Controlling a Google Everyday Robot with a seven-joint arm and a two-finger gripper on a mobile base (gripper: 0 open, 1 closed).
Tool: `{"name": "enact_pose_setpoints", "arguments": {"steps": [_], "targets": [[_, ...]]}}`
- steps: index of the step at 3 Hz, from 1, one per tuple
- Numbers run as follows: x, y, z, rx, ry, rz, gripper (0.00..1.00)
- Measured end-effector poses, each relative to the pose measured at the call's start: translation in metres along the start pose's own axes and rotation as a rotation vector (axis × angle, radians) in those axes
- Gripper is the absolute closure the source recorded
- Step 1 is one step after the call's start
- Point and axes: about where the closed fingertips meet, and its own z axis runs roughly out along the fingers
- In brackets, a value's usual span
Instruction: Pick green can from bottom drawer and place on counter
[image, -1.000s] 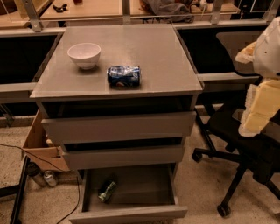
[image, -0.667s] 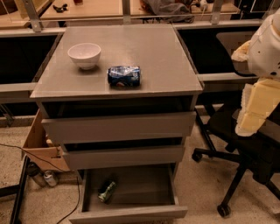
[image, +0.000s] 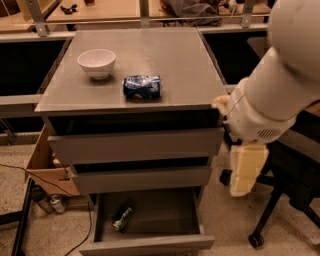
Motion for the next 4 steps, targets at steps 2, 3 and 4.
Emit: {"name": "enact_pose_setpoints", "arguments": {"steps": [2,3,4], "targets": [[-0.056,0.058,0.140,-0.124,-0.037,-0.279,0.00],[-0.075,0.082,0.241,-0.136,-0.034,-0.387,0.00],[-0.096,0.093,0.307,-0.109,-0.029,-0.461,0.00]]}}
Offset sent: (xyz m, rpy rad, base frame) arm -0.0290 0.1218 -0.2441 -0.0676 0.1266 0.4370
